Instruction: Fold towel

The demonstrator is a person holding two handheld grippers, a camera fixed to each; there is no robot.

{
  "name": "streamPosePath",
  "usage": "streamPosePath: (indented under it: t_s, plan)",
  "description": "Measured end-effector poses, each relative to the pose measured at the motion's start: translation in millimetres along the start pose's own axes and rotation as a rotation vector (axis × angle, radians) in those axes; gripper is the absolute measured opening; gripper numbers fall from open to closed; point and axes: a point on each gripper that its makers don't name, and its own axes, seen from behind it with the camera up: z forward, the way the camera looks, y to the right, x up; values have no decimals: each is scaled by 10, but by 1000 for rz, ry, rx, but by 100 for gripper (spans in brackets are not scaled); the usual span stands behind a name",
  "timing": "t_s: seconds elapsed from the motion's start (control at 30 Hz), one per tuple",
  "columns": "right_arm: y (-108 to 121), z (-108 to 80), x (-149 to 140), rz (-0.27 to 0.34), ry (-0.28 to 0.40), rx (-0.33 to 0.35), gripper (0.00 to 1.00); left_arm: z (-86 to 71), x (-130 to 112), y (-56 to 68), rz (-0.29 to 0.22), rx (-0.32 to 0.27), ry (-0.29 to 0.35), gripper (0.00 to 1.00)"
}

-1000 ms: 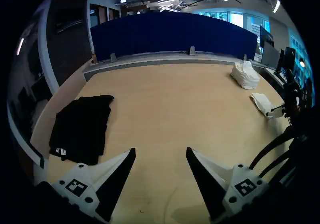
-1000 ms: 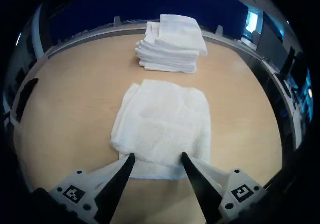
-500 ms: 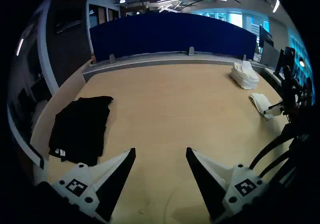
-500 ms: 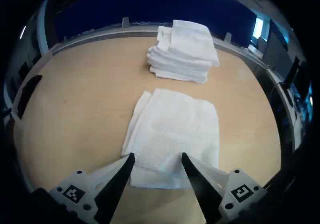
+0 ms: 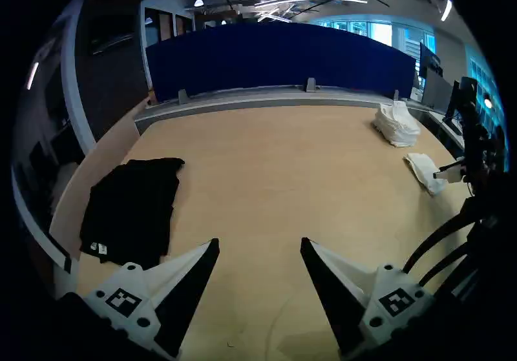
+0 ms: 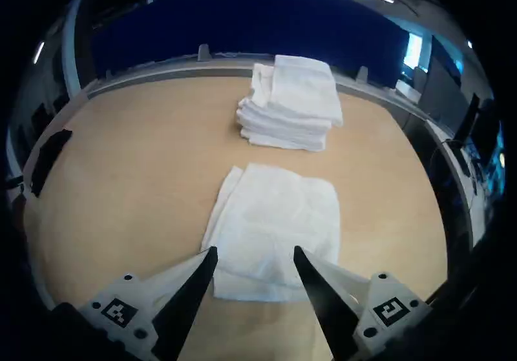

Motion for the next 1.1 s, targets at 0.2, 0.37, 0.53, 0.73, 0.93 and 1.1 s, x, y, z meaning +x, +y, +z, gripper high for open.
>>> streamPosePath:
  t_s: [0.2, 0.37, 0.53, 0.73, 0.93, 1.1]
  plan:
    - [-22, -110, 158, 44, 56, 6, 91, 17, 25, 10, 3, -3, 6, 94]
    - [-35, -219, 365, 85, 140, 8, 91, 24, 48, -9, 4, -5, 13, 93]
    - [-50, -391, 658, 132, 279, -1, 92, 44, 85, -37, -4, -4, 24, 94]
    - [-42, -705, 1020, 166, 476, -26, 92, 44, 197, -51, -7, -3, 62, 94]
    - [-108, -987, 1242, 139, 579, -45, 93, 23, 318, -49, -11, -3, 107, 94]
    - [-206, -1107, 1324, 115, 614, -45, 93, 36, 389, -29, -13, -9, 133, 93]
